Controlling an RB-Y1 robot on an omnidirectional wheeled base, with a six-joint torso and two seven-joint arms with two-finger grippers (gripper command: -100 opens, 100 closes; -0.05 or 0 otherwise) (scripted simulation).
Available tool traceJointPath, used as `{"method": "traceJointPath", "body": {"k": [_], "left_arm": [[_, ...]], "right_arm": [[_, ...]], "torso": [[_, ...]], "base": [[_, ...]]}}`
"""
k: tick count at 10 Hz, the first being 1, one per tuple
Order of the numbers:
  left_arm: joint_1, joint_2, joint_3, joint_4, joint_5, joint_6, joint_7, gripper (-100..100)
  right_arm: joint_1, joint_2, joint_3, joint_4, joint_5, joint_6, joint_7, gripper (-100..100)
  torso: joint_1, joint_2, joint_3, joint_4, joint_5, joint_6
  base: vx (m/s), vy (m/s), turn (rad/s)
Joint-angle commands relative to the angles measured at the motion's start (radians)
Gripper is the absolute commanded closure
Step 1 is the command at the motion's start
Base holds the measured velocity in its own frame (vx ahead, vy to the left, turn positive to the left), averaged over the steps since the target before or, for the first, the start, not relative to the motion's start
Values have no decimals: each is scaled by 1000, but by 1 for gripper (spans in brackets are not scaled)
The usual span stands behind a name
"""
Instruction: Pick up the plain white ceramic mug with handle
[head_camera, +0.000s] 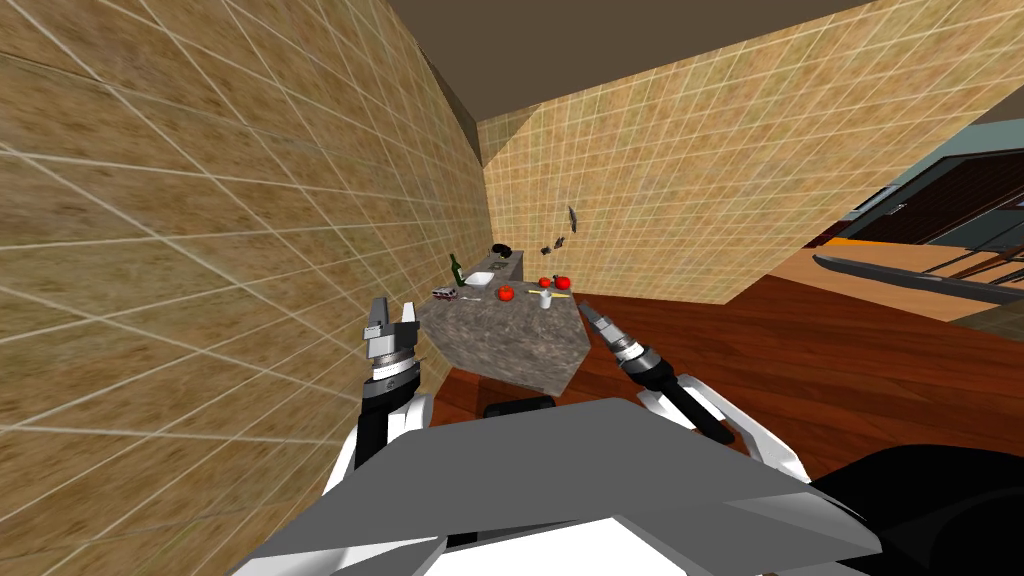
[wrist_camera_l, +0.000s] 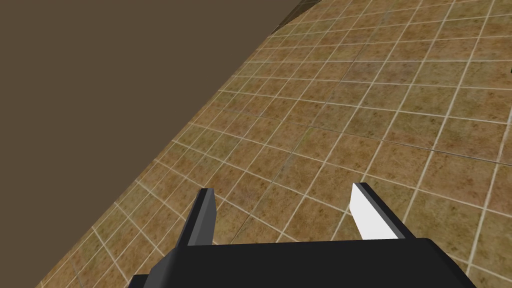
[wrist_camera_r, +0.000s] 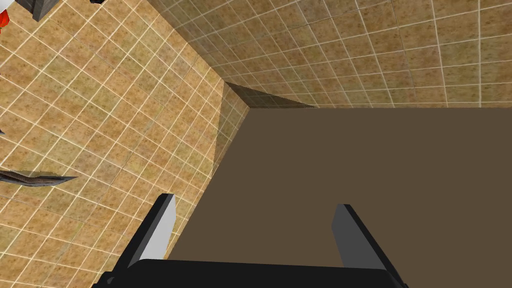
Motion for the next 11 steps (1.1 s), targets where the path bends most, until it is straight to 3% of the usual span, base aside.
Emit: {"method": "traceJointPath", "body": {"k": [1, 11], "left_arm": [[0, 0, 0, 0, 0, 0, 0, 0], [0, 0, 0, 0, 0, 0, 0, 0]], "right_arm": [[-1, -50, 0, 14, 6, 13, -7, -100], [58, -332, 14, 139, 53, 42, -47, -100]], "torso": [[0, 0, 0, 0, 0, 0], [2, -2, -1, 0, 0, 0]], "base": [[-31, -36, 22], [-18, -21, 43]]}}
